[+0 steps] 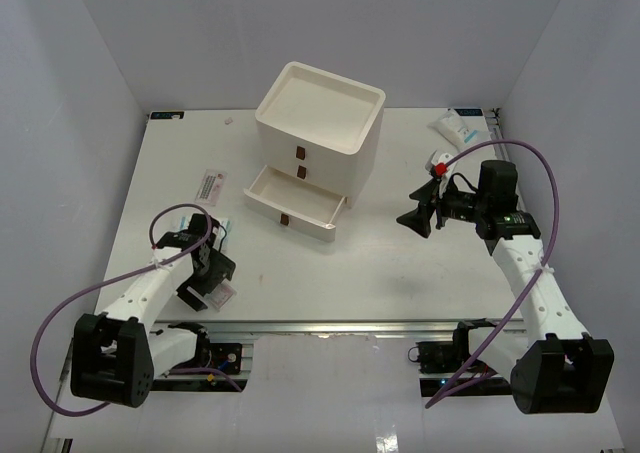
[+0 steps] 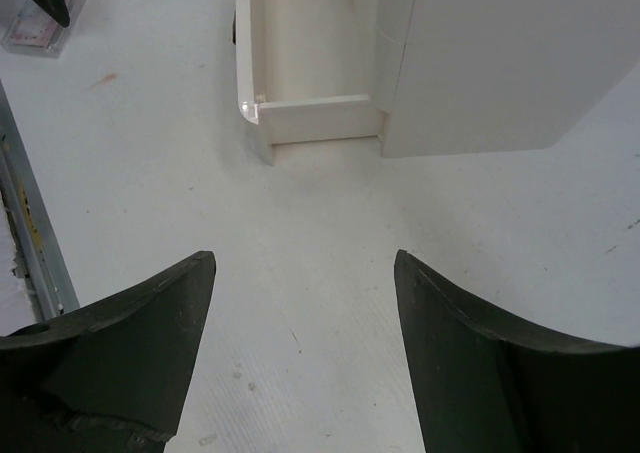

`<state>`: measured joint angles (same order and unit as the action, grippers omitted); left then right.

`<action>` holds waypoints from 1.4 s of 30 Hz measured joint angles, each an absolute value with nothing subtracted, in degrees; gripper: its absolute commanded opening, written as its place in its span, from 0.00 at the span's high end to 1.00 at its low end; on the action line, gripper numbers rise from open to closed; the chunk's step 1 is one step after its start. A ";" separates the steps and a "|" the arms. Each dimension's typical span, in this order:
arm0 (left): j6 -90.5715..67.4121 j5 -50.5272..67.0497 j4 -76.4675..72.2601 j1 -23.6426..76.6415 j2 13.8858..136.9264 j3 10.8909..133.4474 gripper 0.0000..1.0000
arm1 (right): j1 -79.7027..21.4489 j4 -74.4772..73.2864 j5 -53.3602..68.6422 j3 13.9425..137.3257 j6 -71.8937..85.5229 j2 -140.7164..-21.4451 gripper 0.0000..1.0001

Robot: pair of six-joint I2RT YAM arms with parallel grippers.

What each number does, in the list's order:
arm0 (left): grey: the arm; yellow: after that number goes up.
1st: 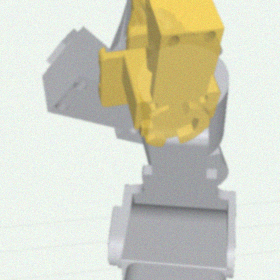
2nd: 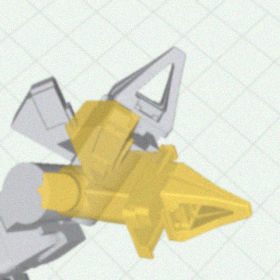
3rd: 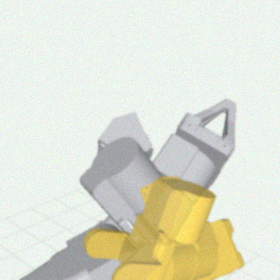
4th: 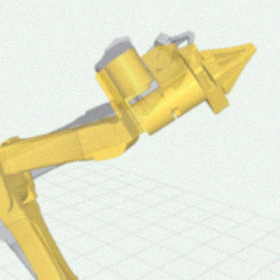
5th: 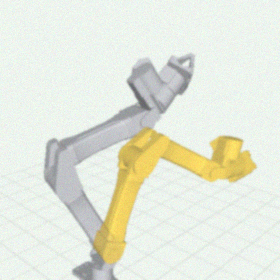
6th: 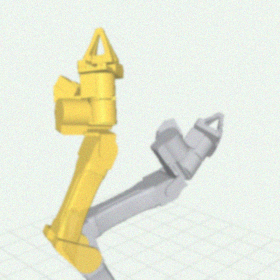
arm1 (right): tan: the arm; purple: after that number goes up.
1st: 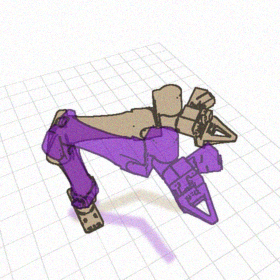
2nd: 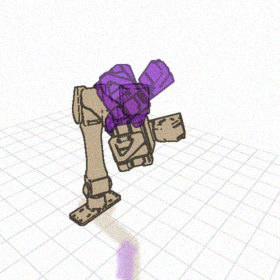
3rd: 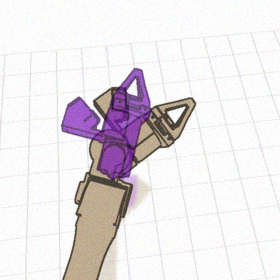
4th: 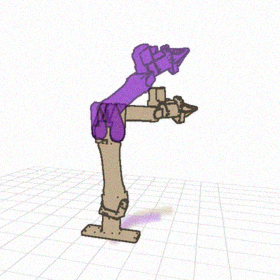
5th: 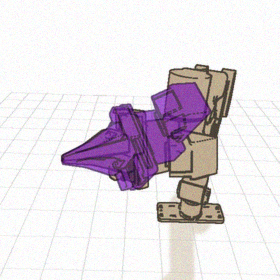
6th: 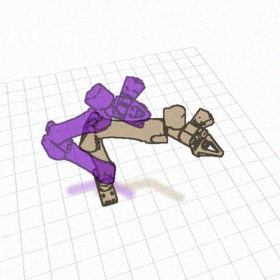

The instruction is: Organize the makeup

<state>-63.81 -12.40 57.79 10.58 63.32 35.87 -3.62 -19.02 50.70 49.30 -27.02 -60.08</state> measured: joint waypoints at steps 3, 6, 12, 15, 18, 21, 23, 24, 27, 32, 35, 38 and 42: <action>-62.03 -10.91 55.34 9.57 65.33 35.25 0.02 | -3.49 -19.10 50.86 48.83 -27.05 -60.01 0.21; -60.89 -9.66 52.71 9.36 67.64 35.22 0.02 | -3.40 -19.05 51.12 48.82 -27.05 -59.92 0.21; -59.97 -8.79 50.36 8.98 71.19 35.25 0.03 | -3.21 -19.05 51.18 48.79 -27.09 -59.92 0.21; -59.96 -8.60 50.36 8.79 71.20 35.27 0.10 | -3.01 -19.03 51.19 48.53 -27.11 -59.92 0.21; -59.88 -8.23 50.42 8.46 71.17 35.26 0.17 | -2.94 -19.05 51.18 48.12 -27.14 -59.92 0.21; -59.81 -7.38 50.48 7.81 70.89 35.06 0.27 | -2.78 -19.05 51.18 47.92 -27.14 -59.92 0.21; -59.83 -6.57 50.47 7.41 70.15 34.73 0.33 | -2.64 -19.05 51.18 47.91 -27.14 -59.92 0.21; -59.79 -6.22 50.44 7.24 69.67 34.51 0.37 | -2.60 -19.05 51.18 47.90 -27.14 -59.92 0.21; -59.84 -4.99 50.34 7.08 68.46 33.98 0.54 | -2.57 -19.05 51.20 47.90 -27.14 -59.94 0.21; -59.82 -1.17 50.56 7.00 63.78 32.94 0.70 | -2.35 -19.04 51.22 47.90 -27.14 -59.92 0.21; -59.97 1.92 50.88 6.96 59.19 32.82 0.73 | -2.21 -19.04 51.22 47.90 -27.14 -59.93 0.21; -60.51 5.78 51.61 6.96 54.42 32.89 0.75 | -2.20 -19.03 51.20 47.90 -27.14 -59.92 0.21; -61.37 10.88 52.84 7.35 52.10 34.76 0.76 | -2.13 -19.05 51.20 47.90 -27.14 -59.93 0.21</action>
